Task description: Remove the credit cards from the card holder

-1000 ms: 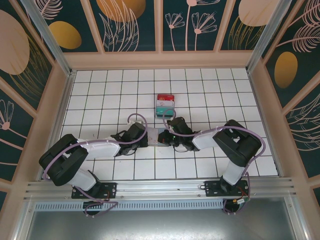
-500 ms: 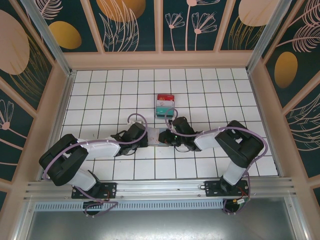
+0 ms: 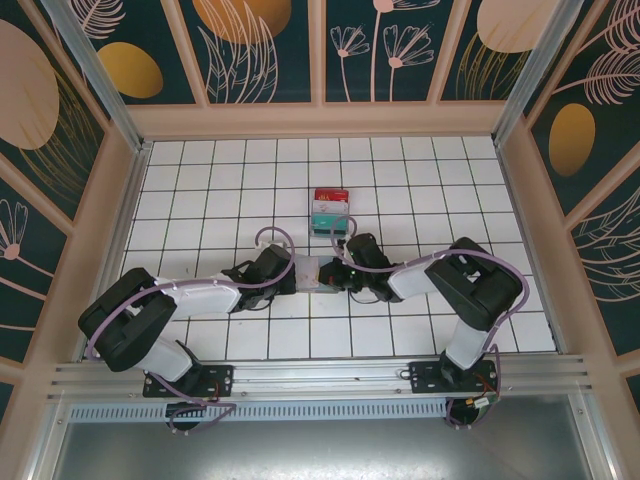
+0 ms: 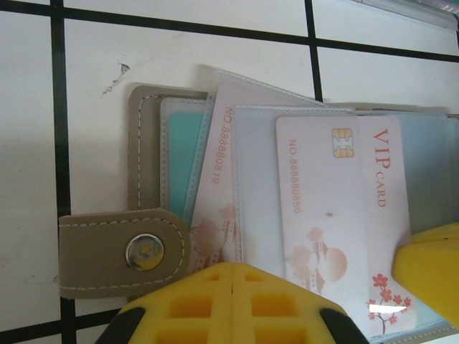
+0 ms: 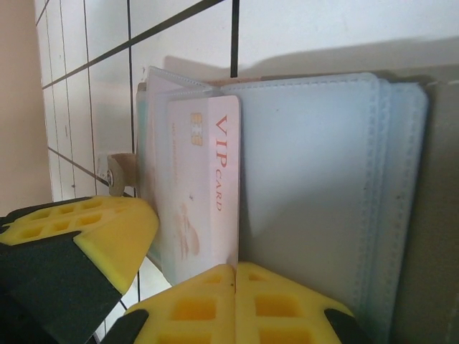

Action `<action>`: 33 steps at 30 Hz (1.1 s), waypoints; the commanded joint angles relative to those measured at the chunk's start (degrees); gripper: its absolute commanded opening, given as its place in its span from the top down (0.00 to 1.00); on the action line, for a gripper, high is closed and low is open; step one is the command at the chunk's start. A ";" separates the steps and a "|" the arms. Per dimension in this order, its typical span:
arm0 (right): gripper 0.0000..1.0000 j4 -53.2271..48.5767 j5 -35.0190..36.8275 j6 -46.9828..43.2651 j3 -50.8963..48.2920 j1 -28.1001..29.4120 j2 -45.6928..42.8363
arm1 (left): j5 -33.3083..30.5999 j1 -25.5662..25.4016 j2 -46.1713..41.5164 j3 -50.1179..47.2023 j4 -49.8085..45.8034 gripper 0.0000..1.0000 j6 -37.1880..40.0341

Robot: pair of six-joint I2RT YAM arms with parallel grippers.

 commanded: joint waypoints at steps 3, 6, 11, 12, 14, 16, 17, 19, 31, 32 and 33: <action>1.00 -1.00 0.86 -0.63 -4.59 -2.83 -2.37 | -0.76 0.28 2.38 -0.47 -4.33 1.00 0.61; 1.00 -1.23 0.53 -1.42 -6.35 -4.02 -4.22 | -0.85 0.26 2.20 -0.65 -4.42 1.00 0.61; 1.00 -1.52 -0.42 -2.62 -8.79 -5.27 -9.55 | -0.80 0.27 1.86 -0.39 -4.68 1.00 0.69; 1.00 -2.12 -0.31 -3.09 -8.91 -5.36 -10.90 | -0.79 0.29 1.77 -0.32 -4.68 1.00 0.69; 1.00 -5.10 0.68 -4.16 -8.83 -5.68 -14.77 | -0.77 0.27 1.51 0.00 -4.99 1.00 0.77; 1.00 -8.24 1.65 -4.94 -8.53 -6.28 -17.99 | -0.64 0.27 1.21 0.30 -5.20 1.00 0.85; 1.00 -10.14 2.26 -5.54 -8.18 -6.75 -19.84 | -0.60 0.29 0.94 0.53 -5.37 1.00 0.83; 1.00 -14.07 3.72 -7.20 -7.09 -7.38 -22.86 | -0.44 0.27 0.27 1.28 -5.96 1.00 1.04; 1.00 -35.73 19.18 -35.00 13.80 -6.69 -29.26 | -0.03 0.26 -17.66 0.02 -4.52 0.25 1.22; 1.00 -35.48 20.25 -37.96 15.16 -6.37 -28.79 | -0.52 0.28 -19.59 -0.95 -4.18 0.17 1.16; 1.00 -35.31 21.17 -40.86 16.21 -5.98 -28.25 | -1.01 0.26 -21.18 -1.67 -3.96 0.13 1.29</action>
